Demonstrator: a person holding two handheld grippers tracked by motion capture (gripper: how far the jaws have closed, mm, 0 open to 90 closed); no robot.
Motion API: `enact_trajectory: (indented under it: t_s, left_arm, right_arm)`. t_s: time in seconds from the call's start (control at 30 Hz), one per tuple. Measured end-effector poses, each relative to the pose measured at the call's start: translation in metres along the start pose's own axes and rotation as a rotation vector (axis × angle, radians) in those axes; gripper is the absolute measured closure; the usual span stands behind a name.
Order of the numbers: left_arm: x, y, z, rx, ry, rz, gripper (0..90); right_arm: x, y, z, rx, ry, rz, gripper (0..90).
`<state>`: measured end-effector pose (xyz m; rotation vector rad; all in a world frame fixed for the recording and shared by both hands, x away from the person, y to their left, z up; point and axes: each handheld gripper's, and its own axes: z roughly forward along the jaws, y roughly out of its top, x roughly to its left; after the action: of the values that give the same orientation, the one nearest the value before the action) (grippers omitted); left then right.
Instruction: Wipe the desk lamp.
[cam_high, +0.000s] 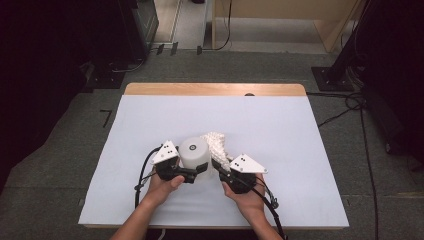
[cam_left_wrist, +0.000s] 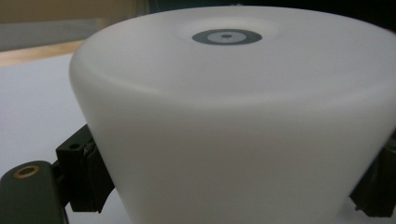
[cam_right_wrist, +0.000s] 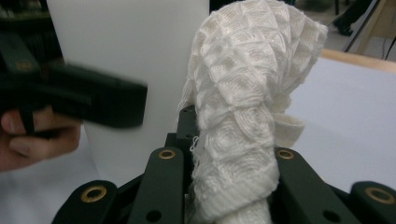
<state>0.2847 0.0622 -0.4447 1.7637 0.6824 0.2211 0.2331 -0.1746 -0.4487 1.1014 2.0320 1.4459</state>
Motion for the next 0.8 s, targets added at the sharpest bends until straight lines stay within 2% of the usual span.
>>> enact_trajectory:
  t_s: [0.1,0.23,0.4,0.6,0.7,0.8]
  left_arm:
    - [0.004,0.002,-0.005,-0.034,0.031,-0.017,8.5]
    - [0.005,0.001,-0.005,-0.03,0.029,-0.018,8.6]
    - [0.0,-0.002,0.002,0.011,-0.017,-0.002,8.6]
    - [-0.008,-0.008,0.015,0.09,-0.028,0.058,8.6]
    - [-0.01,-0.01,0.017,0.101,0.032,0.079,8.6]
    - [-0.007,-0.01,0.017,0.094,0.139,0.081,8.5]
  right_arm:
    - [0.003,-0.005,0.006,0.039,0.022,0.0,75.5]
    - [0.005,-0.007,0.01,0.059,0.032,-0.002,75.4]
    - [0.0,-0.005,0.006,0.039,0.004,0.006,75.5]
    - [-0.006,0.001,-0.004,-0.017,-0.025,0.017,75.5]
    - [-0.01,0.003,-0.007,-0.03,-0.036,0.013,75.6]
    - [-0.013,0.003,-0.008,-0.036,-0.057,0.019,75.5]
